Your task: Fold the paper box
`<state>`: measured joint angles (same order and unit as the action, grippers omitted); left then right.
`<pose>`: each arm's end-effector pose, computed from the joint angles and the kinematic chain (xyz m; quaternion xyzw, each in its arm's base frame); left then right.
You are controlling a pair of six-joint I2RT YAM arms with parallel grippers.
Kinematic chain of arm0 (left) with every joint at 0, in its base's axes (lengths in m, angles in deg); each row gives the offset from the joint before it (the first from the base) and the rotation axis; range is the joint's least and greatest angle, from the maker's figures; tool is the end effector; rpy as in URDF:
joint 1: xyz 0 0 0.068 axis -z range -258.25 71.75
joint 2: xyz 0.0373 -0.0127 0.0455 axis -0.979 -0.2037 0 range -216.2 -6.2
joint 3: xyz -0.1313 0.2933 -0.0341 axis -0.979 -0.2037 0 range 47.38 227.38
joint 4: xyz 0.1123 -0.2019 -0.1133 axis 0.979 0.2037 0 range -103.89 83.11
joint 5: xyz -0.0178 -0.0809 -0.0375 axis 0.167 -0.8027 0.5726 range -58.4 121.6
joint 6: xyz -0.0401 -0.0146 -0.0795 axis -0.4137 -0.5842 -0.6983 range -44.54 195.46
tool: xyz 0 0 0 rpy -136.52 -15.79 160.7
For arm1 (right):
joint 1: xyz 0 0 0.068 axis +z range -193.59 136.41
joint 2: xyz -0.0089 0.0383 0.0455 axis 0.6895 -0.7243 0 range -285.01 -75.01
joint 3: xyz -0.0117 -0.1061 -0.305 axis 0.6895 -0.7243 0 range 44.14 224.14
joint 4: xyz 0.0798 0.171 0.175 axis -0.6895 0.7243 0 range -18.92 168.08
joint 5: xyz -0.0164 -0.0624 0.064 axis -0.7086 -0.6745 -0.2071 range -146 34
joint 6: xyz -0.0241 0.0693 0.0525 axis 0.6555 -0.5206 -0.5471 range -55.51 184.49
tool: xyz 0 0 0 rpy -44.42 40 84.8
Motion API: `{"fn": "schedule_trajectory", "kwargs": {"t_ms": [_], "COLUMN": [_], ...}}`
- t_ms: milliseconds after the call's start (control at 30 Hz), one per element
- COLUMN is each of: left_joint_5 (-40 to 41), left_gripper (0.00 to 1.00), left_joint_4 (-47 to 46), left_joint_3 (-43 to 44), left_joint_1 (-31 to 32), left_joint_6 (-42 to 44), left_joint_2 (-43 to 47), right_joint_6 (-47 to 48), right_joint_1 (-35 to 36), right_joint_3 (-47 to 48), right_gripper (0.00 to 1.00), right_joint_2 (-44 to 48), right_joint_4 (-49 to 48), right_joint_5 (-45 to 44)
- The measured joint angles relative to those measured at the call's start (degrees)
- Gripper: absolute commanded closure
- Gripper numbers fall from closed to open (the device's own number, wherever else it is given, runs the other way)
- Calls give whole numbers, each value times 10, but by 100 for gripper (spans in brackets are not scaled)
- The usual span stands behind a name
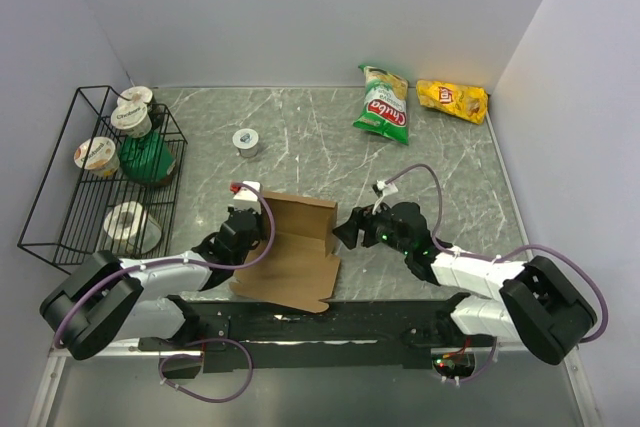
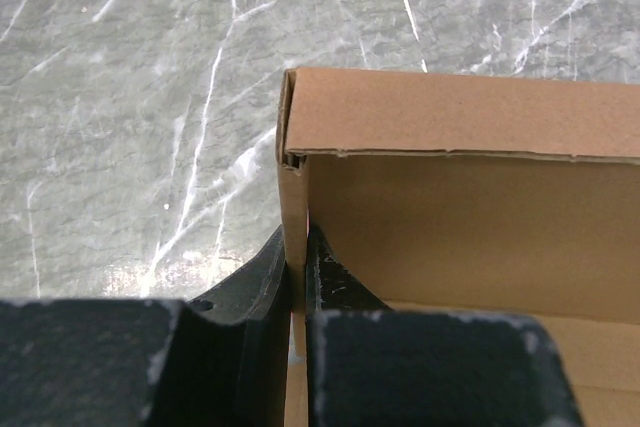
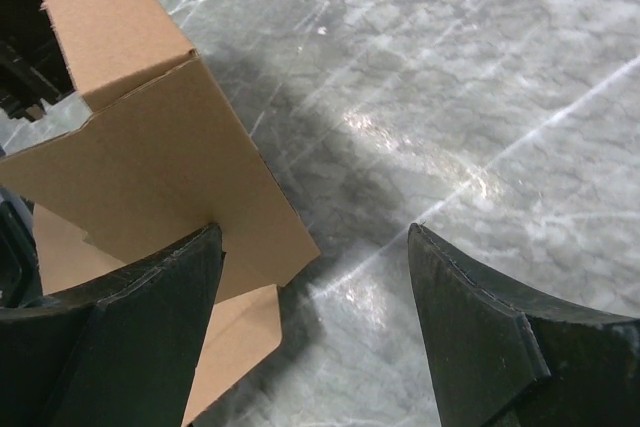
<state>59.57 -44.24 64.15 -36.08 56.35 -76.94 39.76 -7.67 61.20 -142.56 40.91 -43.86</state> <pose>0.2025 -0.1323 0.1941 0.0327 0.8221 -0.0967 0.5601 0.1860 0.1557 0.2047 -0.1397 0.8064 0.3617 0.4466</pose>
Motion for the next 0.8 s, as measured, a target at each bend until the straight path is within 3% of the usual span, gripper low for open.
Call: {"fn": "schedule_trajectory", "kwargs": {"t_ms": [533, 633, 800], "left_joint_5": [-16, -18, -21], "left_gripper": [99, 99, 99], "left_joint_4": [-3, -3, -3], "left_joint_3": [0, 0, 0], "left_joint_1": [6, 7, 7], "left_joint_6": [4, 4, 4], "left_joint_2": [0, 0, 0], "right_joint_6": [19, 19, 26], "right_joint_1": [5, 6, 8], "right_joint_3": [-17, -17, -16], "right_gripper": [25, 36, 35], "right_joint_2": [-28, -28, -31], "right_joint_4": [-132, -143, -135], "right_joint_5": [91, 98, 88]}}
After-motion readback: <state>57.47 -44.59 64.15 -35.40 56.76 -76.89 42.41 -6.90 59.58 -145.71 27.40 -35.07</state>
